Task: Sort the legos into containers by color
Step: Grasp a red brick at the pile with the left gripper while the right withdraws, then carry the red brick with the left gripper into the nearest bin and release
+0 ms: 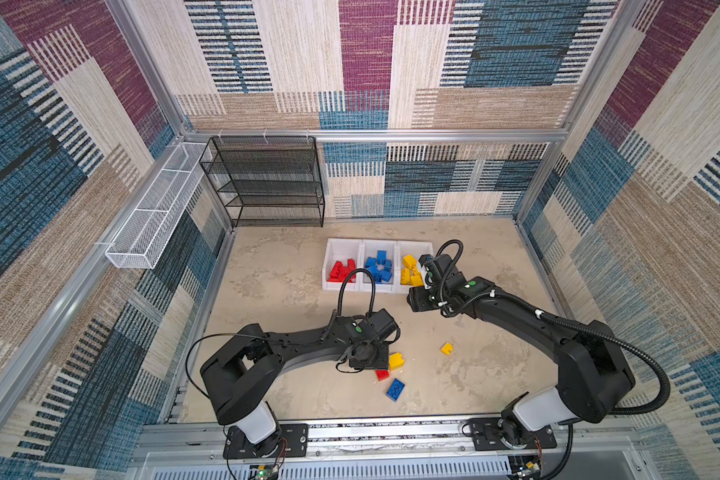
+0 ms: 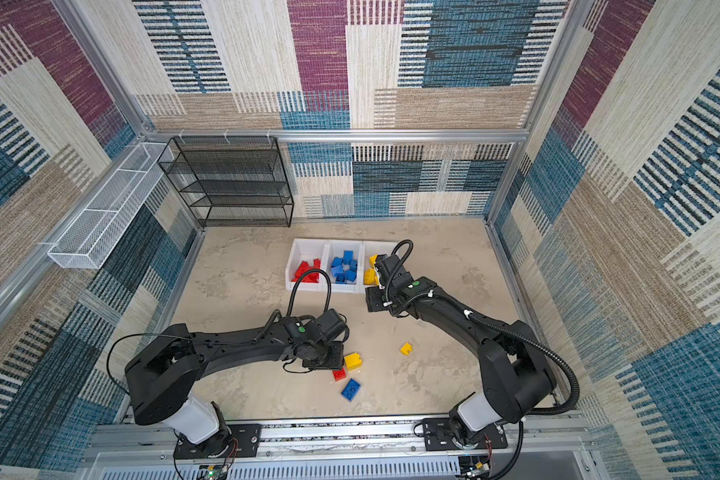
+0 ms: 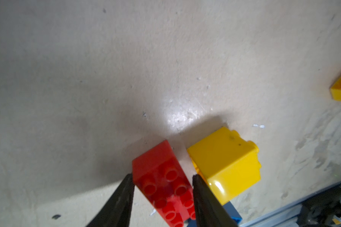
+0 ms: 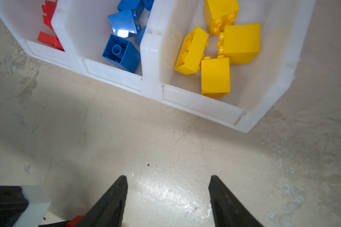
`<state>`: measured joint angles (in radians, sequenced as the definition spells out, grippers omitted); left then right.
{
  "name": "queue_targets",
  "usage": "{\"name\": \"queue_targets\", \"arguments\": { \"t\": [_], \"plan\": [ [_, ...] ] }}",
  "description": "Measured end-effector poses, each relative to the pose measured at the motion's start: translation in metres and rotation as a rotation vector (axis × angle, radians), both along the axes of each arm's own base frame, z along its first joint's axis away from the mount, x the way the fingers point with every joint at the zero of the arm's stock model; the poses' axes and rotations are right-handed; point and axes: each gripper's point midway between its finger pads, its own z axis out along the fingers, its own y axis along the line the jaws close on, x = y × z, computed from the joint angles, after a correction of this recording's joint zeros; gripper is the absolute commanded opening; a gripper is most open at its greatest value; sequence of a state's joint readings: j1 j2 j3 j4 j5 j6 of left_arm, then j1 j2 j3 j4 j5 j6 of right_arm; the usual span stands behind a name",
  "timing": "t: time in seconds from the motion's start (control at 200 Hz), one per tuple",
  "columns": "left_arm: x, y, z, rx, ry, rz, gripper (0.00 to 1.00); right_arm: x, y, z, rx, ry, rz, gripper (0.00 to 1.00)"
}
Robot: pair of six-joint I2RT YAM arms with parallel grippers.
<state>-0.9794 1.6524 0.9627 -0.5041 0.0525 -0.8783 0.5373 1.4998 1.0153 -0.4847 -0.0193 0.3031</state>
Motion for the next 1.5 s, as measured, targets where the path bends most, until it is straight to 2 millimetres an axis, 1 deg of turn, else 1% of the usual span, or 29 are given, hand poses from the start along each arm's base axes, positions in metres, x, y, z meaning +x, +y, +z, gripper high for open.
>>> {"name": "queue_targets", "arguments": {
  "t": [0.105,0.285,0.491,0.621,0.826,0.922,1.097,1.167,1.232,1.307,1.407,1.502],
  "plan": [
    [0.002,-0.005,0.000,0.027,-0.009,-0.022,0.51,-0.003,-0.001,-0.005,0.000,0.014,0.000,0.69],
    [0.000,-0.007,-0.005,0.080,-0.004,-0.054,0.49,-0.003,0.001,-0.005,0.011,0.015,0.005,0.69],
    [-0.002,-0.006,-0.009,0.125,0.000,-0.077,0.40,-0.003,0.001,-0.005,0.015,0.017,0.006,0.69],
    [-0.002,-0.003,-0.010,0.138,-0.003,-0.082,0.37,-0.003,0.001,-0.004,0.017,0.016,0.007,0.68],
    [-0.001,0.000,-0.006,0.149,-0.020,-0.088,0.31,-0.003,0.001,-0.004,0.019,0.018,0.002,0.68],
    [0.002,0.002,-0.003,0.154,-0.040,-0.095,0.29,-0.003,0.000,-0.001,0.024,0.011,0.001,0.68],
    [0.003,0.003,-0.001,0.160,-0.053,-0.110,0.28,-0.006,-0.002,-0.001,0.027,0.011,-0.004,0.68],
    [0.008,0.006,0.005,0.169,-0.071,-0.119,0.28,-0.007,-0.002,0.001,0.030,0.007,-0.005,0.68],
    [0.020,0.008,0.016,0.160,-0.096,-0.114,0.28,-0.007,-0.002,0.003,0.033,0.001,-0.005,0.68],
    [0.047,0.014,0.036,0.144,-0.148,-0.080,0.28,-0.007,-0.002,0.005,0.035,-0.003,-0.005,0.68],
    [0.089,0.030,0.064,0.125,-0.223,-0.028,0.28,-0.005,-0.002,0.008,0.039,-0.009,-0.009,0.67],
    [0.134,0.051,0.089,0.118,-0.292,0.026,0.28,-0.006,-0.002,0.010,0.042,-0.009,-0.012,0.67]
  ]
}}
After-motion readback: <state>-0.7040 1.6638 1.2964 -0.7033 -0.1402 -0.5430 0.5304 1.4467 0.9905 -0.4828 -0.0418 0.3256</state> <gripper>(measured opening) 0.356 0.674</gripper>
